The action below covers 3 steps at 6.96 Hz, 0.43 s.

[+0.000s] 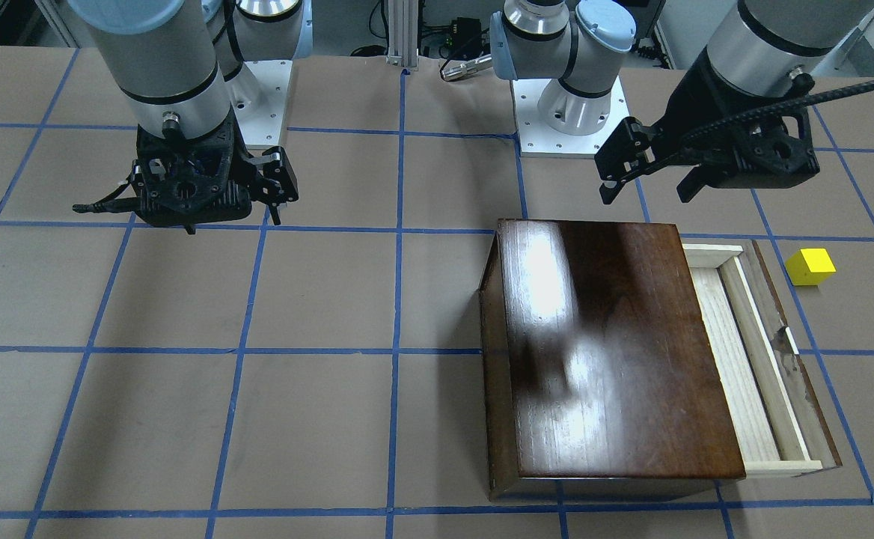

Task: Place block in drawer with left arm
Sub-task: 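Release the handle and raise the left gripper over the cabinet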

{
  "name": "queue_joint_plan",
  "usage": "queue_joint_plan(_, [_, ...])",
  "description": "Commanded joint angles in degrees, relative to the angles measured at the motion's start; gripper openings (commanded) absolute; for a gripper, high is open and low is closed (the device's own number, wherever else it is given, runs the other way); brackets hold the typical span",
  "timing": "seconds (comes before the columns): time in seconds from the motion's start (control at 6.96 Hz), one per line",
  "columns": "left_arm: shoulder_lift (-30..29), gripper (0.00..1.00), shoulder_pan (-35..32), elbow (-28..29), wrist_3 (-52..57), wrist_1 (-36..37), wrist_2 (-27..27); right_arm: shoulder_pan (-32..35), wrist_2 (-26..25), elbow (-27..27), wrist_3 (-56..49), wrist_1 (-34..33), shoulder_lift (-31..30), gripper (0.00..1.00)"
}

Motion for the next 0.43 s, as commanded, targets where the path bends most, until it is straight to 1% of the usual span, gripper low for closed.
queue_joint_plan(0.0, [0.9,1.0,-3.2,-4.6,0.1,9.6,1.2,0.0,0.0,0.0,0.0,0.0,0.0,1.0])
queue_joint_plan(0.29, [1.2,1.0,-3.6,-5.1,-0.1,10.5,2.4,0.0,0.0,0.0,0.0,0.0,0.0,1.0])
